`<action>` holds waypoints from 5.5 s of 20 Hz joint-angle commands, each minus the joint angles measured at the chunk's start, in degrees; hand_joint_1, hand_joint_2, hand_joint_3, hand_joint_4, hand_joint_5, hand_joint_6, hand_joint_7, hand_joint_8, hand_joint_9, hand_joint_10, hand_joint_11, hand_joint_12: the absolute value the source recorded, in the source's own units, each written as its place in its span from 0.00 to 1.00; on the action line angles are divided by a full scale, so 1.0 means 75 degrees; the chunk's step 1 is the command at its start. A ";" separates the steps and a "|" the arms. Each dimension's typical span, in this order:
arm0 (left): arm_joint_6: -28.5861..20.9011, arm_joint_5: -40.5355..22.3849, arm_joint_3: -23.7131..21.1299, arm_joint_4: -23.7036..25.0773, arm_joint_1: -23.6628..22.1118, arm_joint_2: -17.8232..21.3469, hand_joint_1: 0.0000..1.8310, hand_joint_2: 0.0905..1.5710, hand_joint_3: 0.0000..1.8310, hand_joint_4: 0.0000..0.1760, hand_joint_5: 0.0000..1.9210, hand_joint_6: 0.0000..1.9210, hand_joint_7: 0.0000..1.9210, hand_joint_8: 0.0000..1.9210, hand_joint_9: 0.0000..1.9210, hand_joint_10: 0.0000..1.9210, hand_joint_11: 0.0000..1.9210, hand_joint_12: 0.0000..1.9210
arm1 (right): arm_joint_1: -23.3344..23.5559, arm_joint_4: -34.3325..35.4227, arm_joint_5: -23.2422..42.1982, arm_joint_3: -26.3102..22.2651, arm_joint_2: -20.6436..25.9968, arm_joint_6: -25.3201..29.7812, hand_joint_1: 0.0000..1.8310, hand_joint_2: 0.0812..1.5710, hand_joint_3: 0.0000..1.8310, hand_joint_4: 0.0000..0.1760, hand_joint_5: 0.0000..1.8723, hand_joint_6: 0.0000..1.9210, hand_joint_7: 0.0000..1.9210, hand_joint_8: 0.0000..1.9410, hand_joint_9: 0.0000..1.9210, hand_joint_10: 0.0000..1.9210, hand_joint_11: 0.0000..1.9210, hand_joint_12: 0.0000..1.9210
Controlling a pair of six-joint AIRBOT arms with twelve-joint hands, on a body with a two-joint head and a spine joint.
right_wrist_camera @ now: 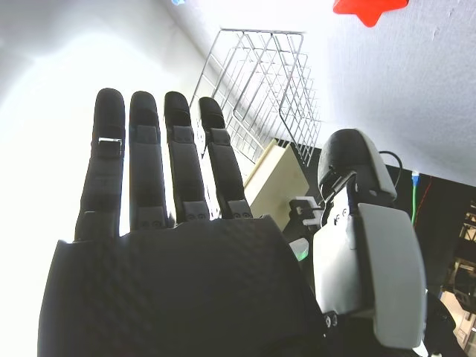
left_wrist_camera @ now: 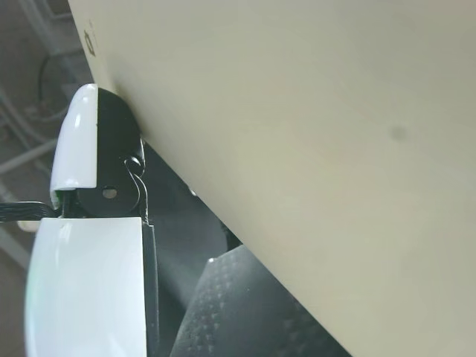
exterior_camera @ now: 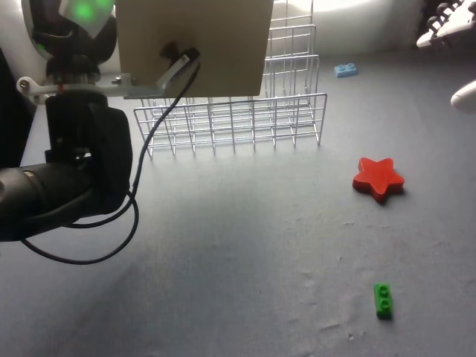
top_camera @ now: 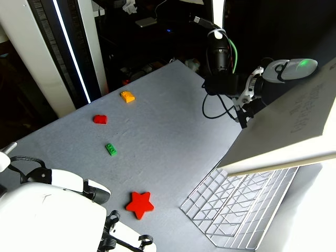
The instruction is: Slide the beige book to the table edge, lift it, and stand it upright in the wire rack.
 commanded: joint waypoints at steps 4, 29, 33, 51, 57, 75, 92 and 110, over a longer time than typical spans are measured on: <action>-0.0143 -0.0775 0.0428 0.0255 -0.0022 -0.0242 0.74 0.75 0.00 0.00 0.39 0.63 0.41 0.70 0.40 0.77 0.33 0.78 | 0.0170 0.0012 -0.0636 0.0020 0.0061 -0.0010 0.05 0.74 0.00 0.00 0.12 0.00 0.12 0.00 0.12 0.00 0.00 0.34; -0.0187 -0.0651 0.1221 0.0266 0.0225 -0.0831 0.74 0.76 0.00 0.00 0.38 0.64 0.39 0.72 0.41 0.74 0.38 0.75 | 0.0200 0.0014 -0.0686 0.0063 -0.0252 -0.0140 0.04 0.73 0.00 0.00 0.13 0.00 0.13 0.00 0.13 0.00 0.00 0.36; -0.0186 -0.0668 0.0993 0.0266 0.0243 -0.0800 0.74 0.75 0.00 0.00 0.38 0.63 0.42 0.69 0.42 0.74 0.38 0.76 | 0.0102 0.0014 -0.0678 0.0094 -0.0217 -0.0142 0.06 0.73 0.00 0.00 0.15 0.00 0.14 0.00 0.13 0.00 0.00 0.40; -0.0182 -0.0709 0.1182 0.0241 0.0119 -0.0965 0.74 0.75 0.00 0.00 0.35 0.64 0.43 0.68 0.44 0.73 0.39 0.74 | 0.0144 0.0014 -0.0606 0.0112 -0.0281 -0.0044 0.05 0.73 0.00 0.00 0.15 0.00 0.14 0.00 0.13 0.00 0.00 0.39; -0.0175 -0.0714 0.1332 0.0110 0.0201 -0.1185 0.74 0.75 0.00 0.00 0.37 0.65 0.40 0.70 0.42 0.74 0.38 0.74 | 0.0146 0.0014 -0.0595 0.0112 -0.0287 -0.0017 0.04 0.74 0.00 0.00 0.16 0.00 0.14 0.00 0.13 0.00 0.00 0.37; -0.0115 -0.0919 0.1624 -0.0509 0.0398 -0.1486 0.74 0.75 0.00 0.00 0.41 0.61 0.40 0.71 0.41 0.76 0.37 0.77 | 0.0099 0.0013 -0.0564 0.0113 -0.0301 0.0002 0.04 0.74 0.00 0.00 0.16 0.00 0.15 0.00 0.14 0.00 0.00 0.40; -0.0111 -0.0921 0.1528 -0.0521 0.0517 -0.1393 0.63 0.77 0.00 0.16 0.39 0.69 0.39 0.71 0.38 0.43 0.32 0.68 | 0.0073 0.0013 -0.0568 0.0113 -0.0262 0.0023 0.05 0.74 0.00 0.00 0.15 0.00 0.14 0.00 0.14 0.00 0.00 0.42; -0.0072 -0.1003 0.0868 -0.0697 0.0678 -0.0606 0.35 0.62 0.00 0.00 0.22 0.00 0.17 0.00 0.15 0.00 0.00 0.42 | 0.0060 0.0013 -0.0502 0.0111 -0.0232 0.0085 0.04 0.73 0.00 0.00 0.17 0.00 0.16 0.00 0.15 0.01 0.00 0.41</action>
